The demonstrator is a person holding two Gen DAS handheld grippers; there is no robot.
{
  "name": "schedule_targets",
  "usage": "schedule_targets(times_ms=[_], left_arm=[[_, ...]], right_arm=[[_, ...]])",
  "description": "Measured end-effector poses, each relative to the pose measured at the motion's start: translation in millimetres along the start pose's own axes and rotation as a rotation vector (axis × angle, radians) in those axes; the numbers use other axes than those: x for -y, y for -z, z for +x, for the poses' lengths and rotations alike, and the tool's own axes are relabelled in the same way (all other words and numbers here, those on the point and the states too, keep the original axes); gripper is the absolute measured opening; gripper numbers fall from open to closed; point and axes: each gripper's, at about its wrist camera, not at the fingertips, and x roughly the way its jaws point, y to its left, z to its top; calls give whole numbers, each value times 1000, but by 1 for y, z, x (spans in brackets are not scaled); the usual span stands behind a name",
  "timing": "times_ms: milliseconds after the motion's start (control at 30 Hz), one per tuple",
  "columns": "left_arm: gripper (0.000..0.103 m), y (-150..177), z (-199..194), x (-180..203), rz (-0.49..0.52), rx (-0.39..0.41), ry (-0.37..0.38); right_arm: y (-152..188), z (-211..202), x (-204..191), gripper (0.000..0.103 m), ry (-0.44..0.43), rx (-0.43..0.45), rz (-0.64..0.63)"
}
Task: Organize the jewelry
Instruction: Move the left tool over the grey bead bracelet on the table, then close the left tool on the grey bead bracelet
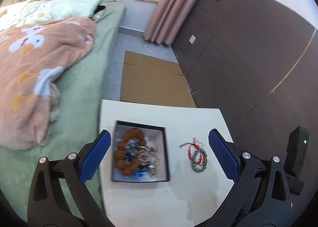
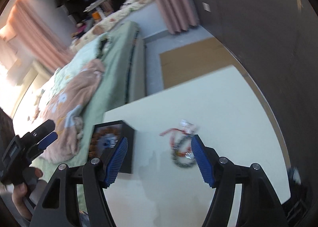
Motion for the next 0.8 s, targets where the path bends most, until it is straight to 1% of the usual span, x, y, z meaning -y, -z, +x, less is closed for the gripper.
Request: schedule_targets(times_ms=[67, 133, 200, 267, 333, 367, 400, 533, 600, 667, 800], left_arm=[[98, 4, 10, 15, 31, -11, 4], [95, 9, 18, 31, 63, -25, 6], [87, 15, 30, 46, 93, -54, 9], [82, 23, 41, 60, 119, -82, 11], [75, 32, 54, 71, 136, -117, 11], [70, 34, 58, 74, 139, -132, 13], [68, 38, 64, 78, 141, -151, 16], [63, 51, 83, 88, 157, -198, 7], [56, 58, 93, 91, 154, -226, 7], [53, 64, 103, 93, 149, -249, 1], [53, 78, 123, 98, 158, -298, -12]], right_arm=[[-2, 0, 17, 66, 8, 0, 40], [-5, -3, 30, 66, 13, 8, 66], [-8, -6, 42, 66, 6, 15, 92], [-9, -8, 50, 66, 3, 19, 108], [-11, -10, 58, 66, 9, 27, 122], [-12, -12, 63, 66, 18, 35, 133], [-13, -13, 66, 66, 22, 39, 140], [-14, -13, 74, 66, 24, 33, 152], [-14, -13, 76, 66, 36, 31, 151], [-13, -10, 77, 66, 42, 23, 146], [-12, -6, 79, 66, 45, 7, 144]])
